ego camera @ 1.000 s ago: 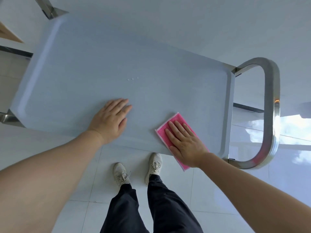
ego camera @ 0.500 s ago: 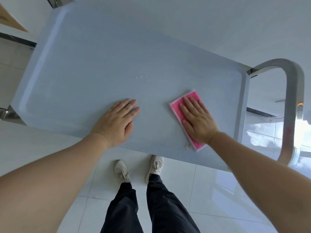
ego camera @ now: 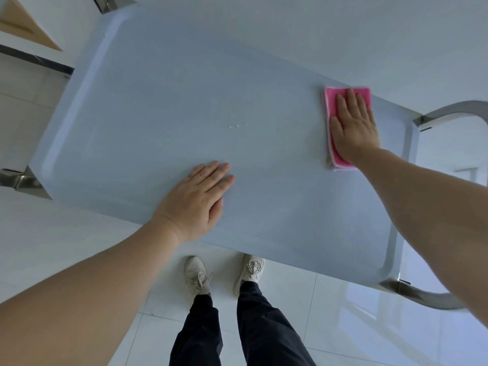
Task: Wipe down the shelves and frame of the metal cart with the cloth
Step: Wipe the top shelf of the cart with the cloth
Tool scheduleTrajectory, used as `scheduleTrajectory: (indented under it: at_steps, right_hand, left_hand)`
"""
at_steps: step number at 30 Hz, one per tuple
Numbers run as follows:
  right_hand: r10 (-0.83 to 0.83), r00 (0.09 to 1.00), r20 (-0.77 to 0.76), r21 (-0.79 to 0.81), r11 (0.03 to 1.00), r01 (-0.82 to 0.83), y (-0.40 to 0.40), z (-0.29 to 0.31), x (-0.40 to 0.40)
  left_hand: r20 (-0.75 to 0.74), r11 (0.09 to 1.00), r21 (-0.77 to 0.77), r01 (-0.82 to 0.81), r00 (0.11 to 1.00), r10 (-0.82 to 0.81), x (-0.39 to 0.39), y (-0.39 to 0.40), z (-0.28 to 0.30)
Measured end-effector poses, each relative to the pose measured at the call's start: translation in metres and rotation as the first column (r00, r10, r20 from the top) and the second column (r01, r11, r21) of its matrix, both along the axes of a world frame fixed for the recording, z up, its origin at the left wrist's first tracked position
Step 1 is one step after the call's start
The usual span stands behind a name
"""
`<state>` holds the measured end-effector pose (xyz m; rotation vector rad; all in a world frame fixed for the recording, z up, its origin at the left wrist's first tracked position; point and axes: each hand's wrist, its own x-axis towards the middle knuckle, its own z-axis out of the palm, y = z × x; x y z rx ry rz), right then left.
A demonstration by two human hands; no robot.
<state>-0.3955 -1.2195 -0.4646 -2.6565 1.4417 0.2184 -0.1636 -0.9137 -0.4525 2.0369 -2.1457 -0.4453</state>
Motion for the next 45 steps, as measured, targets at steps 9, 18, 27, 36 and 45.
scheduleTrajectory:
  at_steps: [9,18,27,36,45]
  right_hand:
    - [-0.038,0.999,0.032,0.008,0.999,0.037,-0.008,0.002,0.003]
    - [-0.366,0.93,0.005,0.017,0.93,0.366,0.011,-0.001,-0.058]
    - [-0.062,0.998,0.006,0.04,0.997,0.061,0.115,0.001,-0.026]
    - [0.327,0.945,0.01,0.08,0.942,-0.327,0.238,0.007,0.014]
    - [0.341,0.94,-0.013,0.125,0.933,-0.337,0.24,0.011,0.017]
  left_hand:
    - [-0.013,1.0,-0.008,-0.017,1.0,0.017,-0.001,0.001,0.001]
    - [-0.008,0.999,-0.024,-0.023,1.0,0.023,0.001,0.0,-0.001]
    - [-0.021,0.999,-0.033,-0.016,1.0,0.016,0.0,0.0,0.001]
    - [-0.05,0.999,-0.042,-0.029,0.998,0.027,0.0,0.001,0.0]
    - [-0.108,0.987,-0.114,-0.114,0.989,0.102,0.02,0.009,0.014]
